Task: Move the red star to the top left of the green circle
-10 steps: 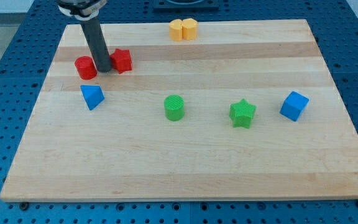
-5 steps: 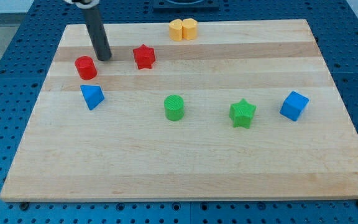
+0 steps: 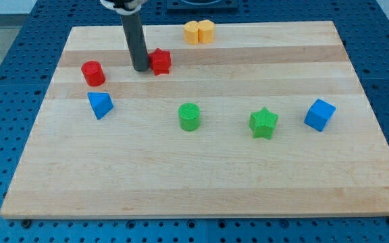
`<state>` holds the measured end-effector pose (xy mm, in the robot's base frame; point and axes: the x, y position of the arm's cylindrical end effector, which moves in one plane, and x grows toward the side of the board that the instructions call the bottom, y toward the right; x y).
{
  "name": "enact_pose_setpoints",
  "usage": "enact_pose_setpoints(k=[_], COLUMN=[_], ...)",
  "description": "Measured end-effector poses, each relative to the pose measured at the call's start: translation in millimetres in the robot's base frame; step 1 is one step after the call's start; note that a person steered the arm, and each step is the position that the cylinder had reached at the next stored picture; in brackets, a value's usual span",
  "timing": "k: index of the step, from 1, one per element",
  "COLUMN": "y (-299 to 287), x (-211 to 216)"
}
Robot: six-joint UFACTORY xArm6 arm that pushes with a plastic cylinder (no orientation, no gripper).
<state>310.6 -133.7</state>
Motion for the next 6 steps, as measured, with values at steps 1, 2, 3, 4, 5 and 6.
enact_pose_setpoints(k=[1,2,3,4,5,6], y=[-10.0,22.1,49.1,49.0,49.0,56.2], x=[-30.2,-30.1,4.1,61.5,81.6,49.7])
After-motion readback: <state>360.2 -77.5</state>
